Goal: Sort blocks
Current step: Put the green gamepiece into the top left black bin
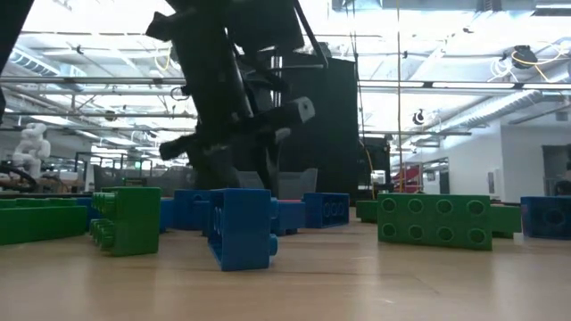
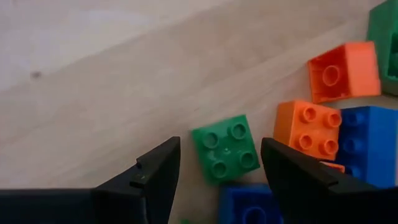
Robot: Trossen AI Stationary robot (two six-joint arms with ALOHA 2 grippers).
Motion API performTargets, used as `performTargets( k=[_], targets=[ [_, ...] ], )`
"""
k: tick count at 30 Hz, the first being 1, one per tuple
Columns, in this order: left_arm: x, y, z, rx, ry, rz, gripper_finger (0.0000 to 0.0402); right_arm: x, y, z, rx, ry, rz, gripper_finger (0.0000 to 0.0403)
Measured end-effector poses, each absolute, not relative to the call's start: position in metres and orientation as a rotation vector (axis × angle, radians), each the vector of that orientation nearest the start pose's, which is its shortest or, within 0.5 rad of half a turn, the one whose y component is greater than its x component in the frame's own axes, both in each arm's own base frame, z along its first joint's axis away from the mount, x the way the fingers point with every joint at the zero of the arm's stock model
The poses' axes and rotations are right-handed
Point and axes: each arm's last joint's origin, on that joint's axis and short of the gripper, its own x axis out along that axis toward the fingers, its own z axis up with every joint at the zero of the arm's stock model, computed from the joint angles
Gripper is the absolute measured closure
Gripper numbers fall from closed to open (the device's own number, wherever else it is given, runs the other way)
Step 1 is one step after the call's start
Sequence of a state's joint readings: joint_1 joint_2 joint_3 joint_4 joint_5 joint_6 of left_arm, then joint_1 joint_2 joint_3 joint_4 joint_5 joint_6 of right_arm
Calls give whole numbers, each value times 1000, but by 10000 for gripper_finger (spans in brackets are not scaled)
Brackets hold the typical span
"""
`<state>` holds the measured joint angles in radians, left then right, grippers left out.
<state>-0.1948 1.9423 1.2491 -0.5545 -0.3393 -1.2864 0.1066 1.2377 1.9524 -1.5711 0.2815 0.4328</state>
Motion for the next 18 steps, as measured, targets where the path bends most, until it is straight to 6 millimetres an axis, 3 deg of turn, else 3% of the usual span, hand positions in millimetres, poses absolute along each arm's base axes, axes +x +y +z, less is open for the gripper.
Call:
performTargets(
  k=[10,18],
  targets=[
    [374,-66,131,-789,932,862,182,142,7,487,240,788,-341,403],
    [377,-59,122,-735,961,860,260,142,7,487,237,789,-340,403]
  ],
)
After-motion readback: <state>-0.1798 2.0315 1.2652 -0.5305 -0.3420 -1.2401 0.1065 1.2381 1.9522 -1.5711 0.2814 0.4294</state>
